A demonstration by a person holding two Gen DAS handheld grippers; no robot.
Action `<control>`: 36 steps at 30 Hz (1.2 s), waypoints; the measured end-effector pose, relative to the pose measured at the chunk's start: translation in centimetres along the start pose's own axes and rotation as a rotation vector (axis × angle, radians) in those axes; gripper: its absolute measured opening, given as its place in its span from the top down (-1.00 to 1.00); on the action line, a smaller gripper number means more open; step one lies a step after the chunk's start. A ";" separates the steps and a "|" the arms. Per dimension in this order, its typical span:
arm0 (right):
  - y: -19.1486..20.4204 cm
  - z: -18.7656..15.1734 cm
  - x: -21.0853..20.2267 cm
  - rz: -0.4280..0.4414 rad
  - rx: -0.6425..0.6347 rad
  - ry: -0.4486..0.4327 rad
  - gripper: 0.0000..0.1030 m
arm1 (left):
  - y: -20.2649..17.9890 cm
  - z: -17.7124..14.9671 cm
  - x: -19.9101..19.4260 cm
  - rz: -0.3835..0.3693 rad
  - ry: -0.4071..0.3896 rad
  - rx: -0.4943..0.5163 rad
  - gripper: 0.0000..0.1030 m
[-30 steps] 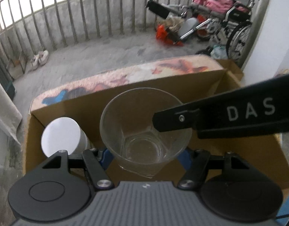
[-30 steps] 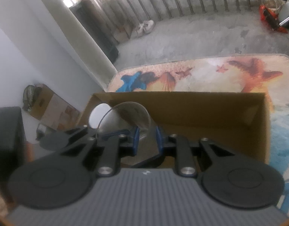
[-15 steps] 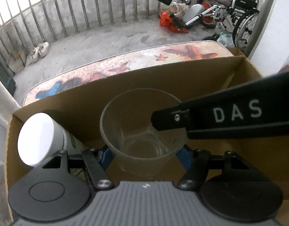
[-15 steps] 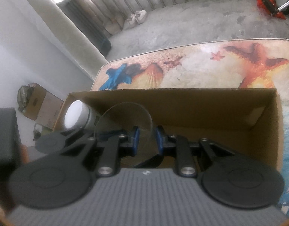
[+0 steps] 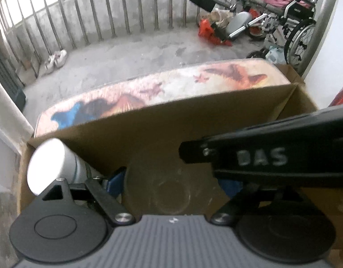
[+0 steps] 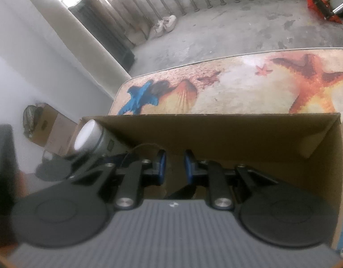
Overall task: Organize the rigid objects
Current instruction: 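Open both tools to release the glass cup in the box, withdraw, then move left tool to the dark green glass ball while right tool approaches it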
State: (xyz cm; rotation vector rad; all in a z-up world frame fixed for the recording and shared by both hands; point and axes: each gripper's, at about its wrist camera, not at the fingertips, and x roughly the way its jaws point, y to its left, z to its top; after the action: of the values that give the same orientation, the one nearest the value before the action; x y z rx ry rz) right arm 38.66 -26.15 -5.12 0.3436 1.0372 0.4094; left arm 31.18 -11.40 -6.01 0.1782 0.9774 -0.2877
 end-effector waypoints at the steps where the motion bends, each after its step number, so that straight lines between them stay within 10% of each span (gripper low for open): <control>1: 0.0 0.0 -0.1 -0.001 0.002 0.000 0.68 | -0.2 0.0 -0.3 0.001 -0.012 0.007 -0.76; 21: 2.1 -2.8 -13.4 0.042 0.017 -0.182 0.64 | 1.6 -3.2 -15.9 -0.072 -0.284 -0.019 -0.79; 36: 6.2 -22.4 -29.5 0.050 -0.061 -0.475 0.62 | -4.0 -20.2 -22.7 -0.185 -0.443 0.174 -0.95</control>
State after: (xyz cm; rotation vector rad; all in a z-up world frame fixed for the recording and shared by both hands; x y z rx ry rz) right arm 4.80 -33.12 9.49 0.3898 0.5523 0.3798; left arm 2.05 -5.96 1.74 0.1734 0.5284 -0.5575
